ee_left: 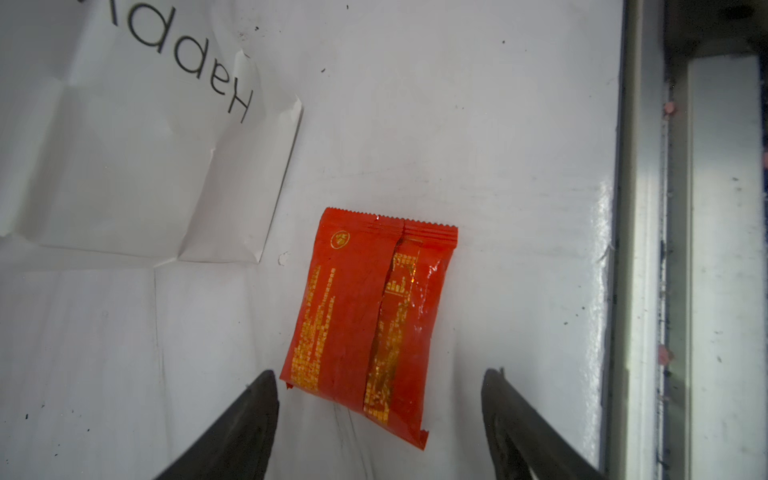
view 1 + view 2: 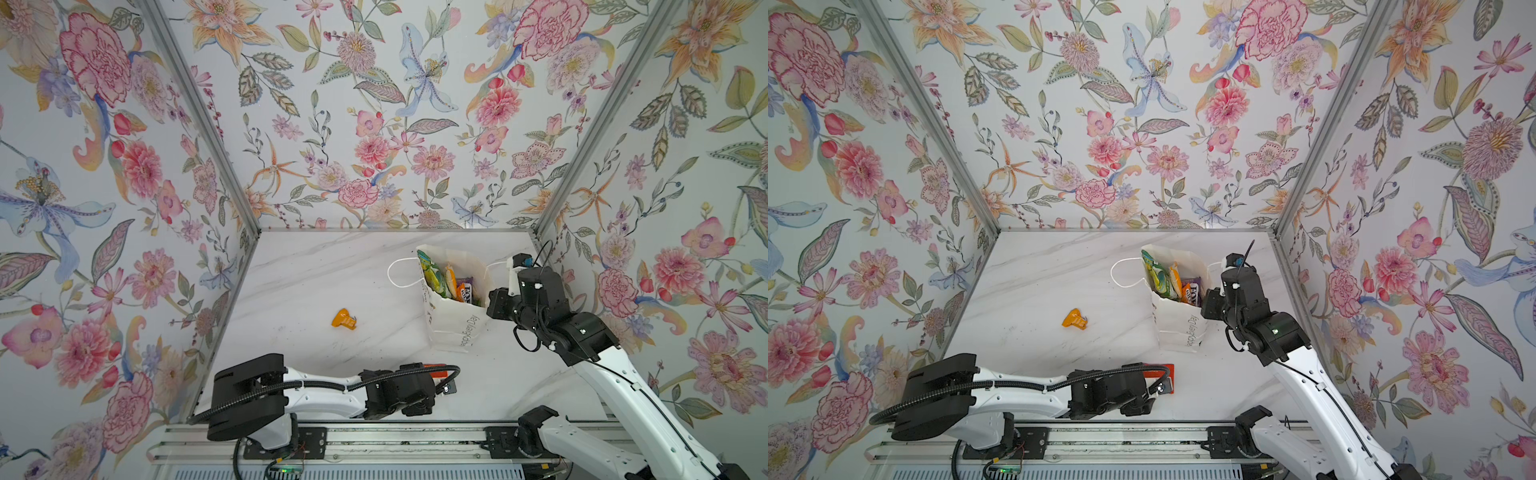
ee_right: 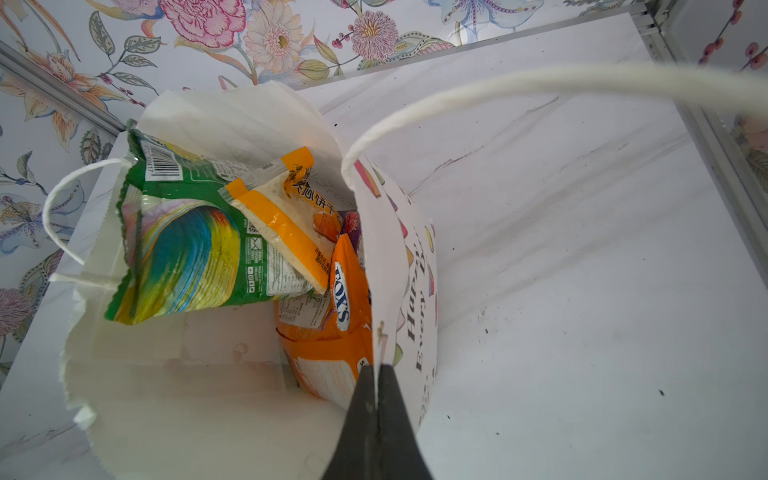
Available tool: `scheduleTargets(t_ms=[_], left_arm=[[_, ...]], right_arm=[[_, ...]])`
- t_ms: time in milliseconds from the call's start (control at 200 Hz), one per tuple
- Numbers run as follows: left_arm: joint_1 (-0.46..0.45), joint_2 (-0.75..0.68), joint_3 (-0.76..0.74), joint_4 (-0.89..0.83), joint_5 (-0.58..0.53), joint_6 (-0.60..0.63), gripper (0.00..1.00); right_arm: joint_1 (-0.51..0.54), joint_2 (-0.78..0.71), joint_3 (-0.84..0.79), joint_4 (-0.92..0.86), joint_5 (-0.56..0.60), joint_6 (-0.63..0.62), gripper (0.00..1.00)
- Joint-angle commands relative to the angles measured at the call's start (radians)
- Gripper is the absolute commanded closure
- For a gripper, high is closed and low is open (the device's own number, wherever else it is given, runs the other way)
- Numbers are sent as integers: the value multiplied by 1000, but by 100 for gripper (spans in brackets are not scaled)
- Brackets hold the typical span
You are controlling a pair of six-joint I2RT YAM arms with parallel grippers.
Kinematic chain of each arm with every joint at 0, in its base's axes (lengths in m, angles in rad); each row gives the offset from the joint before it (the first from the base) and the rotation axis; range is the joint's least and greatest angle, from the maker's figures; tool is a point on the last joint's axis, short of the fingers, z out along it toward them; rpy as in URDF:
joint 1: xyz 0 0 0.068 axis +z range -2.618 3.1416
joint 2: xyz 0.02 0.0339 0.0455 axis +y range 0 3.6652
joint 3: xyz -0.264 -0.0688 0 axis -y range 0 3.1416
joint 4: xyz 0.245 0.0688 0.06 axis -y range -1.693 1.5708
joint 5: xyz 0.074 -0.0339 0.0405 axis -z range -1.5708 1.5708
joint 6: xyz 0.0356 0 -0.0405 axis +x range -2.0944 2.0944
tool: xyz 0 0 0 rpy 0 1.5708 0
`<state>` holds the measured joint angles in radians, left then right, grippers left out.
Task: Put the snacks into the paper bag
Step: 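Lower the left gripper and grasp the red snack packet's edge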
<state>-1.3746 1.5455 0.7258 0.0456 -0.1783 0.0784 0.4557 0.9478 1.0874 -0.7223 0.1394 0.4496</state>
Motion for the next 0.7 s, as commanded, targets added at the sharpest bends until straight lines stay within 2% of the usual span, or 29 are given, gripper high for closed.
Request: scheduleTargets(t_ms=[0, 215, 450, 696], left_arm=[[4, 51, 30, -20, -32, 44, 26], [31, 117, 56, -18, -23, 44, 35], [50, 187, 78, -40, -17, 44, 54], [55, 189, 72, -61, -11, 20, 73]], right_arm=[[-9, -19, 3, 23, 14, -19, 100], [-12, -21, -6, 22, 11, -15, 100], [-17, -26, -8, 23, 8, -17, 100], [-21, -28, -11, 23, 6, -16, 100]])
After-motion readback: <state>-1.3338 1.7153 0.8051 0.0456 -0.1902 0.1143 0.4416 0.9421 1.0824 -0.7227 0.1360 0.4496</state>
